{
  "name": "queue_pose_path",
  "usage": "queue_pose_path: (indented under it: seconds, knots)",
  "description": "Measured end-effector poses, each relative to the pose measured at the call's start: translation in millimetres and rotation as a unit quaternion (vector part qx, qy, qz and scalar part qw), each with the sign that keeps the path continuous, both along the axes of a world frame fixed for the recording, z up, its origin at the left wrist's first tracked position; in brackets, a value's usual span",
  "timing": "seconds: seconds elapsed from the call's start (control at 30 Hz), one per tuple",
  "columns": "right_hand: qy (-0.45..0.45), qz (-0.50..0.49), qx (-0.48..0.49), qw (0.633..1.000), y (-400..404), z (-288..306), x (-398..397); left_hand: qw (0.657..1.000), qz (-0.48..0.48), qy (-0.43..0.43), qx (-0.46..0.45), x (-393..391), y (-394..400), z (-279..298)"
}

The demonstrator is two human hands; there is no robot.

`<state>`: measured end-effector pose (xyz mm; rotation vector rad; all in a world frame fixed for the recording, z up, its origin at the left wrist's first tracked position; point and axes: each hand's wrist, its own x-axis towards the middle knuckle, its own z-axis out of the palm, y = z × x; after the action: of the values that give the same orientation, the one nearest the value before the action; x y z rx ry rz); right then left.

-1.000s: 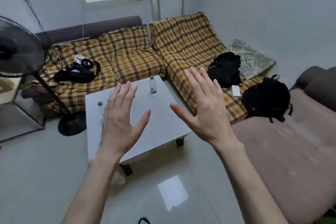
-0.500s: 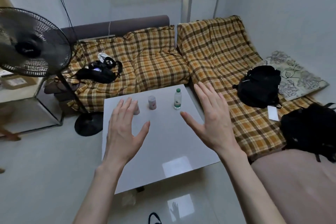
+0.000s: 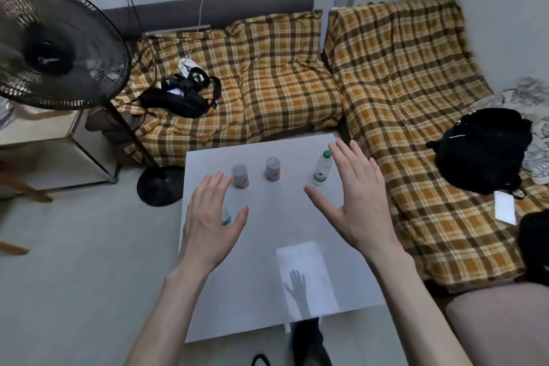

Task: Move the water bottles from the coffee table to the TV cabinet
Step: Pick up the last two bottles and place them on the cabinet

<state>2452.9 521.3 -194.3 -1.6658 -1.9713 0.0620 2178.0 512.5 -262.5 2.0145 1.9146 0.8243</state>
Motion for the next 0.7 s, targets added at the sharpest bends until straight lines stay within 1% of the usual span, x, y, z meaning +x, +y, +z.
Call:
queue_pose_path:
  seconds: [0.2, 0.43, 0.6, 0.7]
  knots:
    - [-0.001, 0.023, -0.045, 0.999, 77, -43, 9, 0.997, 0.049, 0.003, -0.060, -4, 52, -30]
    - [0.008, 0.038, -0.087, 0.995, 162, -82, 31, 0.987, 0.118, 0.014, -0.105, -3, 111, -64]
    - [0.001, 0.036, -0.109, 0.993, 203, -103, 38, 0.980, 0.142, 0.024, -0.136, -8, 146, -100]
    - [-0.014, 0.045, -0.119, 0.992, 218, -119, 39, 0.971, 0.163, 0.035, -0.172, -17, 163, -128]
